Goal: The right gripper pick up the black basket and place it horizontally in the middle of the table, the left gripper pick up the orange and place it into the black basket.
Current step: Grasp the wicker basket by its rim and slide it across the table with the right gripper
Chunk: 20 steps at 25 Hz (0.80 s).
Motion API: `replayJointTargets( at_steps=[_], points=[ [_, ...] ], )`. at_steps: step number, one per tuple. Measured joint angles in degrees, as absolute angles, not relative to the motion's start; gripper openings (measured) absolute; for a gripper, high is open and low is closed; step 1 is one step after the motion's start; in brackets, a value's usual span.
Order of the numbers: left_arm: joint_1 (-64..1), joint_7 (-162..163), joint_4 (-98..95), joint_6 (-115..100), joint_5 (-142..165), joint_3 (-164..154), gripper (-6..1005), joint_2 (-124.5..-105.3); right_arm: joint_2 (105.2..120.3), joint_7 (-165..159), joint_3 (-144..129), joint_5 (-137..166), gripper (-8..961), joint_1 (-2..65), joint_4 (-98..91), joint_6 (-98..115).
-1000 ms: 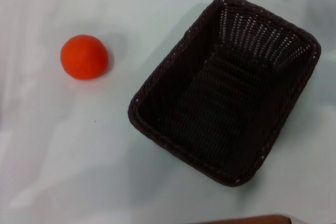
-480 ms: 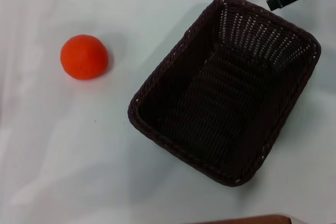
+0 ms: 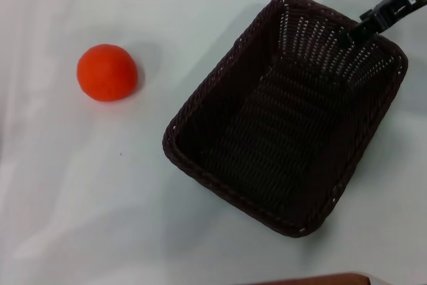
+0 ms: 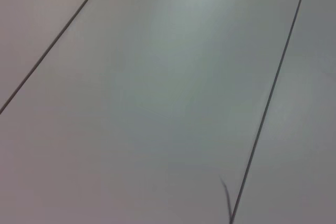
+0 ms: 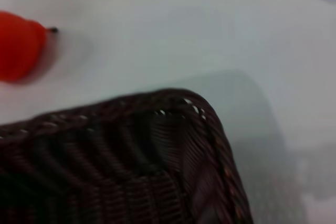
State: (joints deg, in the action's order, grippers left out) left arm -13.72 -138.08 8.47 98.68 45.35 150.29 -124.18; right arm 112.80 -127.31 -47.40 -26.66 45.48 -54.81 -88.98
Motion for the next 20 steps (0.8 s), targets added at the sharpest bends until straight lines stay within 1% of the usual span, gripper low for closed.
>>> replayJointTargets(
  at_steps=[3,6,11,14,17,20],
  points=[
    [-13.90,-138.08,8.44,98.62,45.35,150.25,797,-124.25,112.88,-126.34,-48.11,-26.43,795,45.83,-51.70,-85.76],
    [-14.02,-138.07,8.43,98.61,45.35,150.12,797,-124.28,113.27,-125.34,-48.21,-26.69,794,46.10,-50.01,-83.72],
    [-14.15,-138.02,8.29,98.60,45.35,150.03,796,-124.28,113.52,-124.13,-48.05,-26.82,651,46.13,-49.67,-83.24],
    [-14.15,-138.02,8.08,98.60,45.35,150.13,796,-124.28,113.54,-123.99,-47.99,-26.82,417,46.15,-49.30,-83.46],
    [-14.19,-138.03,7.96,98.60,45.35,150.19,796,-124.28,113.50,-123.98,-47.82,-26.82,325,46.14,-49.25,-83.94],
    [-14.30,-138.04,7.96,98.61,45.35,150.20,796,-124.27,113.00,-123.99,-46.64,-27.91,234,45.93,-49.21,-85.86]
  ],
)
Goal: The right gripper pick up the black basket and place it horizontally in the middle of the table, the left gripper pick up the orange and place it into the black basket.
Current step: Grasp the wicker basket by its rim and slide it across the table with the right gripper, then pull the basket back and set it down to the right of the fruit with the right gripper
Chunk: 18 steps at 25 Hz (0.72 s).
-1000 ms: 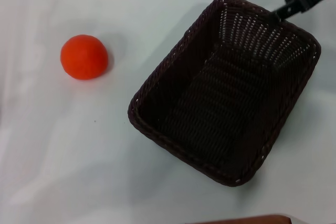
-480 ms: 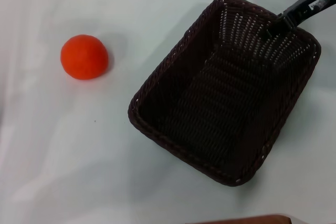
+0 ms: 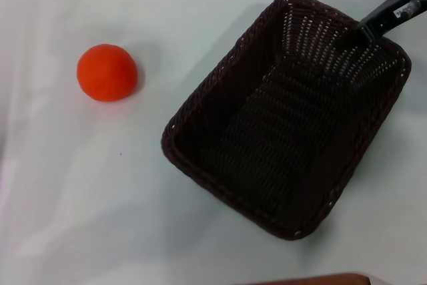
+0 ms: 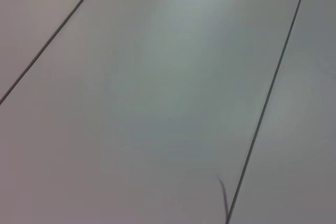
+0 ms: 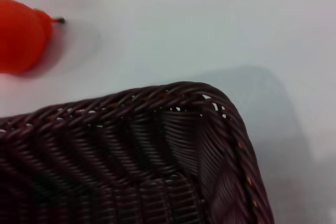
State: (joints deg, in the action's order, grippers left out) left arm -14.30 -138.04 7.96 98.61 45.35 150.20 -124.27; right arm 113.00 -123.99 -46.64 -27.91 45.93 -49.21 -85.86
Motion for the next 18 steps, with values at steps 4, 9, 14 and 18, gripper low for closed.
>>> replayJointTargets(
  at_steps=[4,9,14,18],
  points=[
    [-14.39,-138.05,7.83,98.34,45.35,150.28,796,-124.22,110.85,-124.77,-42.46,-31.76,214,45.76,-47.42,-91.06],
    [-14.48,-138.08,7.82,97.92,45.35,150.30,795,-124.19,108.49,-126.29,-34.67,-35.01,188,45.23,-43.89,-95.08],
    [-14.80,-138.08,7.85,97.14,45.35,150.30,795,-124.11,107.21,-126.86,-28.71,-39.66,177,43.50,-38.36,-95.34],
    [-15.15,-138.08,8.00,95.92,45.35,150.30,797,-124.10,106.78,-127.95,-25.60,-43.43,176,41.88,-35.17,-94.67]
  ],
)
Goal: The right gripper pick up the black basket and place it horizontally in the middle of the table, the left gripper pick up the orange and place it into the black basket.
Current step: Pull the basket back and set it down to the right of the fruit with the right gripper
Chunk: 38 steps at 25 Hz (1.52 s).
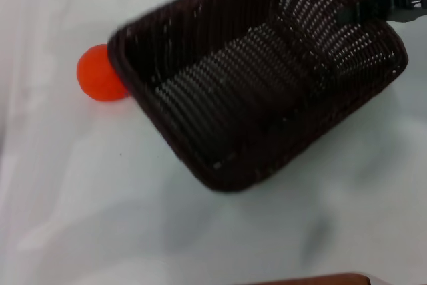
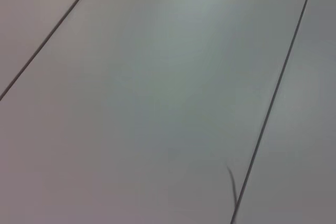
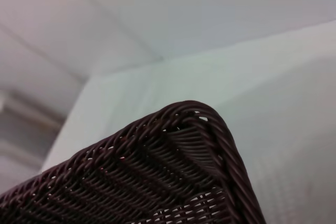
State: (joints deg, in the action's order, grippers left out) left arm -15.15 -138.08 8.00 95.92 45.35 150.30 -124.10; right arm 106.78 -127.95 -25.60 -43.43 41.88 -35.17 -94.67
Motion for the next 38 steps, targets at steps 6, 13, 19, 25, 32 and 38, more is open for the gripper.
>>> replayJointTargets(
  at_steps=[6,13,19,25,32,38],
  points=[
    [-16.01,-138.08,8.17,95.52,45.35,150.21,797,-124.03,108.53,-131.90,-23.39,-44.28,175,39.62,-34.72,-90.77],
    [-16.64,-138.08,8.31,95.11,45.35,150.29,796,-123.95,111.16,-134.43,-20.26,-44.47,175,37.32,-34.17,-85.50],
    [-16.75,-138.07,8.36,94.76,45.35,150.30,795,-123.93,112.56,-134.72,-18.51,-46.36,176,35.93,-31.88,-83.00],
    [-16.81,-138.07,8.35,94.24,45.35,150.30,795,-123.92,113.78,-134.86,-18.83,-46.28,205,35.53,-31.68,-81.70],
    [-16.79,-138.07,8.35,94.00,45.35,150.30,796,-123.92,114.30,-135.12,-18.39,-46.52,274,35.30,-30.98,-81.33],
    [-16.85,-138.08,8.76,93.54,45.35,150.30,796,-123.92,114.42,-135.18,-18.47,-46.58,332,35.22,-30.01,-81.58]
  ],
)
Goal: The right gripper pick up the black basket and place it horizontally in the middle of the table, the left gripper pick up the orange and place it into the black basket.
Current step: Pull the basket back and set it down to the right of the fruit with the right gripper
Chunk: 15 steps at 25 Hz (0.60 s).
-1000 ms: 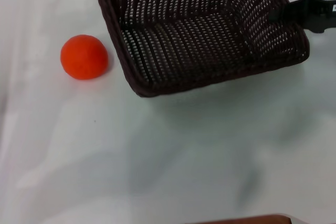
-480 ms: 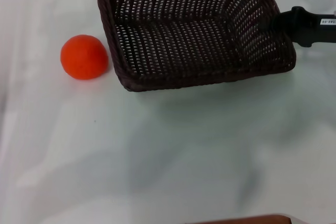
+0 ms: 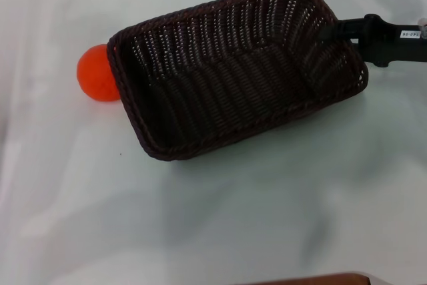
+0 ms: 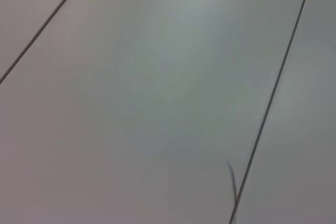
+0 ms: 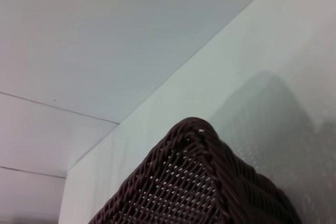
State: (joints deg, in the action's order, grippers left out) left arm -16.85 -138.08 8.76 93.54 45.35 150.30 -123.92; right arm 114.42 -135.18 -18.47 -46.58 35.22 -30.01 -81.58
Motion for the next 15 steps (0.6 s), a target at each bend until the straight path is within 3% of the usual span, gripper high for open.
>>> replayJointTargets(
  at_steps=[9,14,15],
  points=[
    [-17.12,-138.07,8.96,92.58,45.35,150.30,796,-123.92,114.46,-135.95,-20.85,-46.06,578,34.89,-29.62,-84.78],
    [-17.28,-138.08,9.17,92.36,45.35,150.31,797,-123.92,114.03,-136.80,-22.19,-46.13,791,34.20,-29.75,-86.54],
    [-17.28,-138.07,9.31,92.23,45.36,150.31,797,-123.90,113.97,-136.80,-22.13,-46.19,791,34.05,-29.88,-86.68]
  ],
)
